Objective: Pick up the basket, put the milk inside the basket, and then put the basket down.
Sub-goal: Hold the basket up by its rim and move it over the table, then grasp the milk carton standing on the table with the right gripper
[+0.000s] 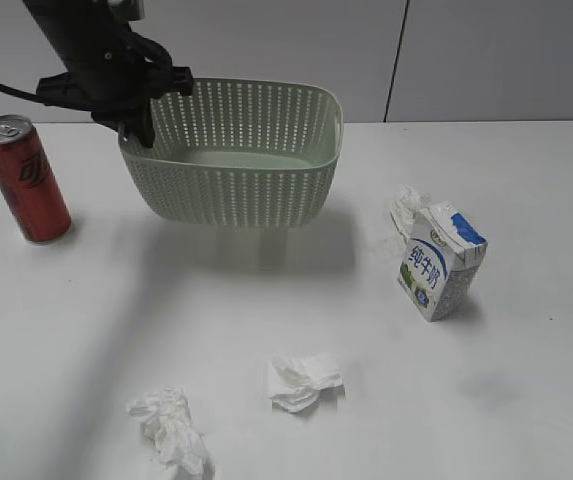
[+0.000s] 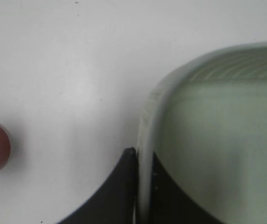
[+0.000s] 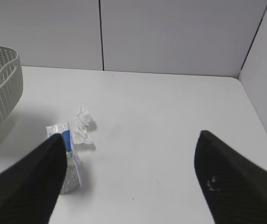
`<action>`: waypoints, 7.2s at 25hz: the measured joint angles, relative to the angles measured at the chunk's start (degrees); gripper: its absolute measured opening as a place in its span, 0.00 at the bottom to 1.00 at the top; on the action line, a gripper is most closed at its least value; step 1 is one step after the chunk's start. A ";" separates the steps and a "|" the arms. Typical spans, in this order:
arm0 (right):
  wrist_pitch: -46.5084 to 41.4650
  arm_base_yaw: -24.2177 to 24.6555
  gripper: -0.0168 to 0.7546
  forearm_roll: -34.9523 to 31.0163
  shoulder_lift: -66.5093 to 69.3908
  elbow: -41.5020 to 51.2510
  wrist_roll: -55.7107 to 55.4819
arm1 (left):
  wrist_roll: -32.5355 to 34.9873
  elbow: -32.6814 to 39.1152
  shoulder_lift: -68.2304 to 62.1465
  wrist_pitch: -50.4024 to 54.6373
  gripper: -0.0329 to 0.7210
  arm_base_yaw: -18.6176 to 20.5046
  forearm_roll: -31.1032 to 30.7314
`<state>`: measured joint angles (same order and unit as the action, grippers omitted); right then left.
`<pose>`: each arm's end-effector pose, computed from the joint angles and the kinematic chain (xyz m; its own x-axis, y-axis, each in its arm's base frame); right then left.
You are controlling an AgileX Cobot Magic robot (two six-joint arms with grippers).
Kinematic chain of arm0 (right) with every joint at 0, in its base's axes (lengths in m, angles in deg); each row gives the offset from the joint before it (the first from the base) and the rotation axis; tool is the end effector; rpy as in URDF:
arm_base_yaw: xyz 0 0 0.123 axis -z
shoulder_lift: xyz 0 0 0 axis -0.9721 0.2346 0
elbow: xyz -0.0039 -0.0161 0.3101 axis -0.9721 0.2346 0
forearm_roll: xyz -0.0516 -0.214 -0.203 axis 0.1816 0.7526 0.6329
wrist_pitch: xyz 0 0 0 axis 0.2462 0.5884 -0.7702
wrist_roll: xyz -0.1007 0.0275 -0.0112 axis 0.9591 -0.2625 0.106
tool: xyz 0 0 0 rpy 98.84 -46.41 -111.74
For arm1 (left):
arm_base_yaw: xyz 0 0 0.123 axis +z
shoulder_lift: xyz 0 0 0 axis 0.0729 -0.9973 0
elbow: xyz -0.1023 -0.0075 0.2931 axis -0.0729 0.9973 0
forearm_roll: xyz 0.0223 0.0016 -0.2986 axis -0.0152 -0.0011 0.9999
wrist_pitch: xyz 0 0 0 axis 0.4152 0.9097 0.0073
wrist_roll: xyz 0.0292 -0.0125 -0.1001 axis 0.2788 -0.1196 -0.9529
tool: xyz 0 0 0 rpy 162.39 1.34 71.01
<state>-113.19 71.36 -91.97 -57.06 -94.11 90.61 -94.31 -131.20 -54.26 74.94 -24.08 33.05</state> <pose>0.1216 0.0169 0.3221 -0.2645 0.0185 -0.9642 -0.1338 0.9894 0.0557 0.4767 -0.1797 0.2331 -0.9413 0.1125 -0.3183 0.1615 0.9780 -0.1319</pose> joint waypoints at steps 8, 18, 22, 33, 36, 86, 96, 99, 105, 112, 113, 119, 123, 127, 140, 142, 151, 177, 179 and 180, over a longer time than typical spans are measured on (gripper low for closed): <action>12.04 0.00 0.84 -8.06 26.94 -8.66 7.20 | 0.00 0.00 0.00 0.30 0.05 0.00 0.00; 14.84 -10.55 0.81 -8.07 55.55 -23.52 8.31 | -0.05 0.00 0.00 1.24 0.05 0.00 0.00; 14.98 -12.80 0.80 -8.44 64.54 -26.62 8.35 | -0.05 0.00 0.00 1.30 0.05 0.00 0.00; 23.40 -13.16 0.75 -10.98 81.71 -28.39 8.42 | -0.05 0.00 0.00 1.36 0.05 0.00 -0.31; 25.69 -13.16 0.44 -11.71 83.28 -28.43 8.42 | -0.05 0.00 0.00 1.36 0.05 0.00 -0.42; -35.70 -13.16 0.80 -2.86 51.66 -31.83 4.25 | -0.05 0.00 0.00 1.16 0.05 0.00 -0.38; -34.64 -13.16 0.86 -2.37 22.39 -13.51 1.78 | -0.05 0.00 0.00 1.27 0.05 0.00 -0.18; -33.89 -13.16 0.89 0.17 13.05 -8.84 -0.96 | -0.05 0.00 0.00 1.38 0.05 0.00 -0.12; -32.30 -13.16 0.89 4.34 -4.74 -1.91 -2.94 | -0.05 0.00 0.00 1.38 0.05 0.00 -0.12; -31.43 -13.16 0.87 4.59 -20.27 2.48 -3.01 | -0.05 0.00 0.00 1.38 0.05 0.00 -0.12; -31.19 -13.16 0.86 4.59 -21.76 2.90 -3.07 | -0.05 0.00 0.00 1.38 0.05 0.00 -0.07; -29.13 -13.16 0.84 4.92 -23.02 4.00 -3.07 | -0.05 0.00 0.00 1.38 0.05 0.00 -0.01; -28.82 -13.16 0.83 5.05 -23.02 4.12 -3.12 | -0.05 0.00 0.00 1.44 0.05 0.00 -0.01; -28.01 -13.16 0.82 5.24 -22.82 3.40 -3.12 | -0.05 0.00 0.00 1.44 0.05 0.00 -0.01; -11.34 -13.16 0.88 4.18 8.93 -7.32 3.98 | -0.05 0.00 0.00 1.44 0.05 0.00 -0.01; -9.13 -13.16 0.88 2.76 16.36 -9.13 5.65 | -0.05 0.00 0.00 1.44 0.05 0.00 -0.01; -7.38 -13.16 0.88 -2.36 45.69 -20.33 7.70 | -0.05 0.00 0.00 1.44 0.05 0.00 -0.06; 3.20 -13.16 0.65 -6.73 81.51 -26.21 8.01 | -0.05 0.00 0.00 1.44 0.05 0.00 -1.50; 3.50 -13.16 0.56 -6.95 81.51 -26.27 8.01 | -0.05 0.00 0.00 1.40 0.05 0.00 -1.50; 3.50 -13.16 0.52 -7.08 81.53 -26.45 8.01 | -0.05 0.00 0.00 1.40 0.05 0.00 -1.56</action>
<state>-109.69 58.21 -99.04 24.48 -120.57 98.62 -94.36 -131.20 -54.26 76.34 -24.08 31.50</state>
